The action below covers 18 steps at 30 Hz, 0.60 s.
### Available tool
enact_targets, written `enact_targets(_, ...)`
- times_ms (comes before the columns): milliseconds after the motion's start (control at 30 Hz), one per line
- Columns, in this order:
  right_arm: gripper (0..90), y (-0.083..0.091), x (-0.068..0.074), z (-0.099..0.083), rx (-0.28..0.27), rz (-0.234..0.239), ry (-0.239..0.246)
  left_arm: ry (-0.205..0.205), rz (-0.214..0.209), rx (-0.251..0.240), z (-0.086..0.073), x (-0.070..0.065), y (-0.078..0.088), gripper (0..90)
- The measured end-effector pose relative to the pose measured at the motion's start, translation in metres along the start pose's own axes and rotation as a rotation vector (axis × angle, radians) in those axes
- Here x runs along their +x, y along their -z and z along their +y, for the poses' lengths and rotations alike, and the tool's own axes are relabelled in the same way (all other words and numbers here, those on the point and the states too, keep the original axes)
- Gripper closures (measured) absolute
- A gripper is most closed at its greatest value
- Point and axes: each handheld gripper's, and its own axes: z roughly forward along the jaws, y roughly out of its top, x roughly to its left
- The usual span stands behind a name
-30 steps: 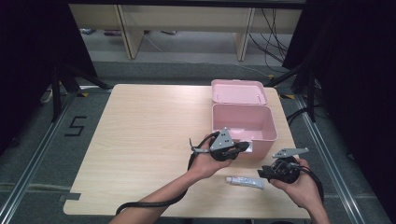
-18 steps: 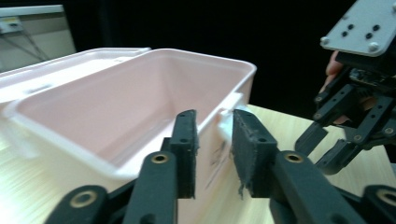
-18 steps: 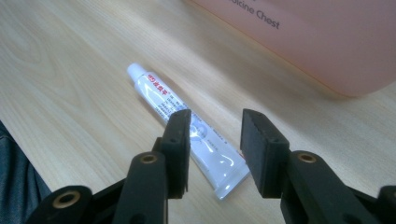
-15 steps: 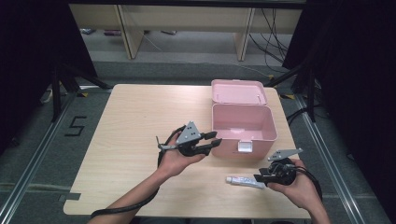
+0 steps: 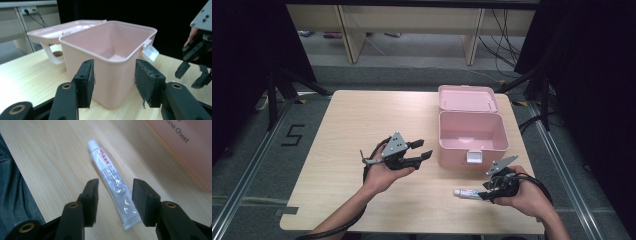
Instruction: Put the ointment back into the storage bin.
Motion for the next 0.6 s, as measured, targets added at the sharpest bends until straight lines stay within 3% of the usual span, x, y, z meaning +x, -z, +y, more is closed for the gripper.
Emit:
enact_targets(33,57.5,-0.001,-0.002,0.002,0.003,-0.009,0.029,-0.006,0.002,0.007,-0.002,0.001,0.001,49.1)
enact_targets(233,58.4,-0.001,-0.004,0.011,0.066,0.007,0.083,-0.004,0.021,0.016,-0.007,0.004,0.01,47.4)
enact_targets(367,59.8,-0.006,-0.004,0.023,0.137,0.004,0.182,0.0,0.038,0.013,-0.011,0.008,0.021,47.0)
enact_targets(467,59.9,-0.012,0.002,0.031,0.197,0.007,0.209,0.003,0.04,0.007,-0.015,0.011,0.027,46.8)
enact_targets(500,60.0,-0.015,0.002,0.035,0.217,0.015,0.259,0.004,0.047,0.017,-0.015,0.012,0.029,46.7)
enact_targets(600,60.3,-0.02,0.005,0.039,0.267,0.01,0.274,0.009,0.052,0.019,-0.018,0.014,0.031,46.5)
